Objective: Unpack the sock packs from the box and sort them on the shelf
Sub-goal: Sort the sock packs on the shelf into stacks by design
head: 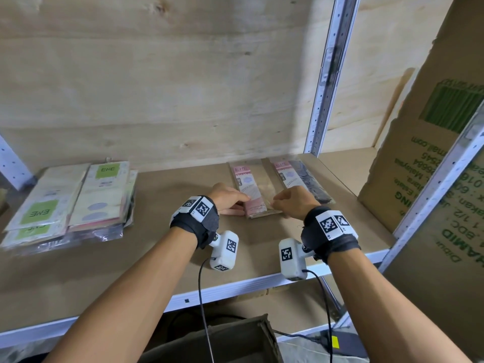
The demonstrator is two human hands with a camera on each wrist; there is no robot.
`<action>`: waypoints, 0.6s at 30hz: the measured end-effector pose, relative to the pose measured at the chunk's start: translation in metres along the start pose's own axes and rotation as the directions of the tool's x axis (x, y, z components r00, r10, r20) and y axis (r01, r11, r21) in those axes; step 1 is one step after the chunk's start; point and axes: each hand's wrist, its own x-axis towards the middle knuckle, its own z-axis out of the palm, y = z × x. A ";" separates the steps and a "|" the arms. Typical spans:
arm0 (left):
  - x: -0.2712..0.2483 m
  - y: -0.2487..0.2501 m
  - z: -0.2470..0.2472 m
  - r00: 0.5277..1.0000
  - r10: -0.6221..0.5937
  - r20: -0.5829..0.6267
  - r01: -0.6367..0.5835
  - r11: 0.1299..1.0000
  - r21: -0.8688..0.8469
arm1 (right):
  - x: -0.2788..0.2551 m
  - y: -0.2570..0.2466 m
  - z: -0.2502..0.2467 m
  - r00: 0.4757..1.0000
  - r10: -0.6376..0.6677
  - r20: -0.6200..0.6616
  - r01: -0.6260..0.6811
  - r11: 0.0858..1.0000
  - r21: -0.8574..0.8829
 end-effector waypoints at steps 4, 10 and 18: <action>-0.007 -0.006 -0.024 0.994 0.070 -0.081 -0.068 0.997 0.022 | -0.003 -0.005 0.001 0.989 -0.064 -0.133 0.054 0.995 -0.080; -0.040 -0.041 -0.114 0.924 0.250 -0.288 -0.269 0.963 -0.027 | -0.019 -0.044 0.028 0.962 -0.270 0.031 0.258 0.942 0.215; -0.088 -0.077 -0.223 0.746 0.277 -0.606 -0.401 0.913 -0.075 | -0.016 -0.139 0.124 0.917 -0.307 0.253 0.234 0.930 0.284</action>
